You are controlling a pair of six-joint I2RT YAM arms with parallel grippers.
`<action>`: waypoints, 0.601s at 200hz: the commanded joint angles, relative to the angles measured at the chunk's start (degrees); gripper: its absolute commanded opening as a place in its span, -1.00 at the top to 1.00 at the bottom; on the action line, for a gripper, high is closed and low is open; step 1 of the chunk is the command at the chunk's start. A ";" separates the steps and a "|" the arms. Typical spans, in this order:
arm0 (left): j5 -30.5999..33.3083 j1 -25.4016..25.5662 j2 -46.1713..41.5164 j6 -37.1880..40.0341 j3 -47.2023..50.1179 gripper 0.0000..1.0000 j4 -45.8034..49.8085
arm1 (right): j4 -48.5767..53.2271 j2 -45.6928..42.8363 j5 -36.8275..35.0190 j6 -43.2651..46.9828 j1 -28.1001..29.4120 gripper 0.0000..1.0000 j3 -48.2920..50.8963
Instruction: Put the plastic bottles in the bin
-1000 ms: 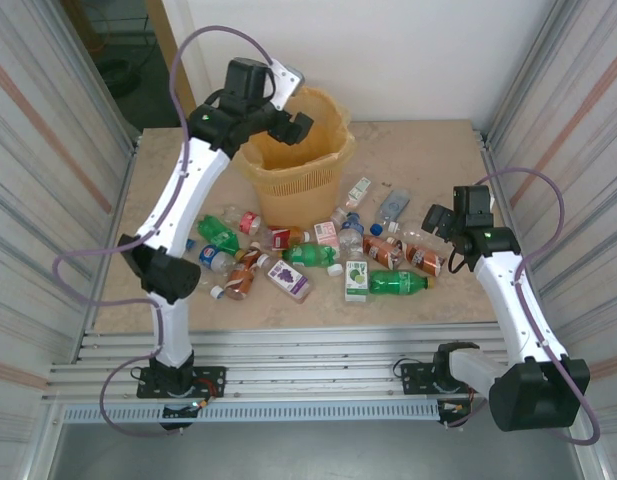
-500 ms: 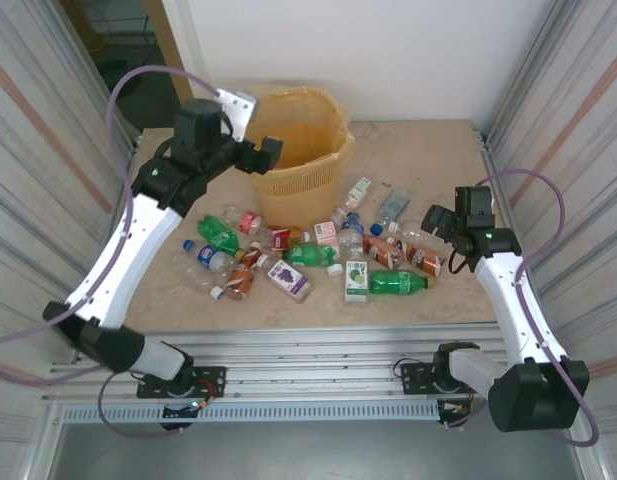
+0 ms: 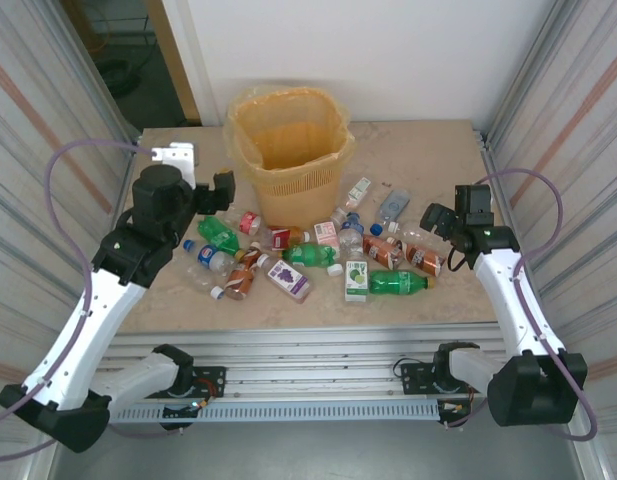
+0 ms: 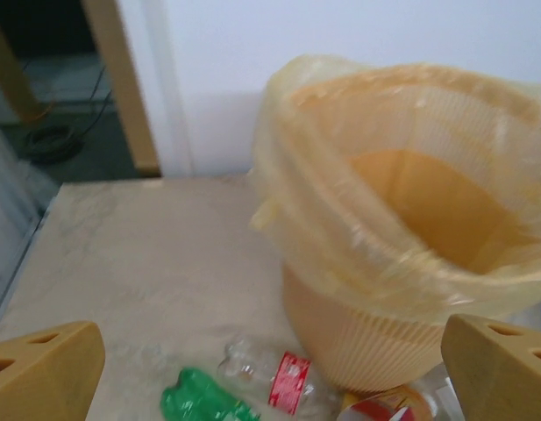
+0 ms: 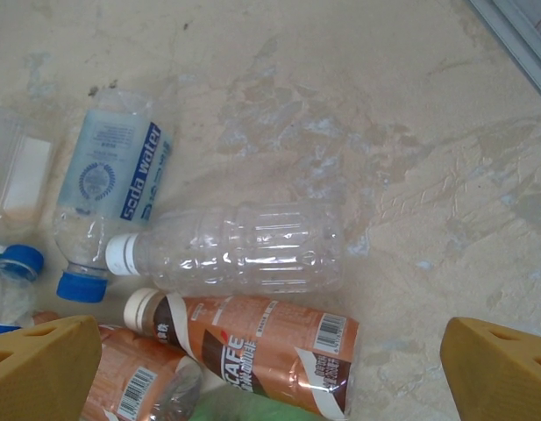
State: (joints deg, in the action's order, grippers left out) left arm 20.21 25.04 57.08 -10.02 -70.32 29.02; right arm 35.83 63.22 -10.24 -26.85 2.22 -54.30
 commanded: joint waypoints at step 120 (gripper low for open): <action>-12.16 -21.59 -6.02 -26.59 25.99 -0.97 9.54 | -0.07 1.17 0.82 -1.92 -0.30 -0.96 -1.07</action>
State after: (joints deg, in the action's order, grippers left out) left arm 10.98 4.29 51.37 -32.69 -46.78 38.83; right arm 35.11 64.27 -9.30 -27.05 2.22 -54.33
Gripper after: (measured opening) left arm 0.987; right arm 0.979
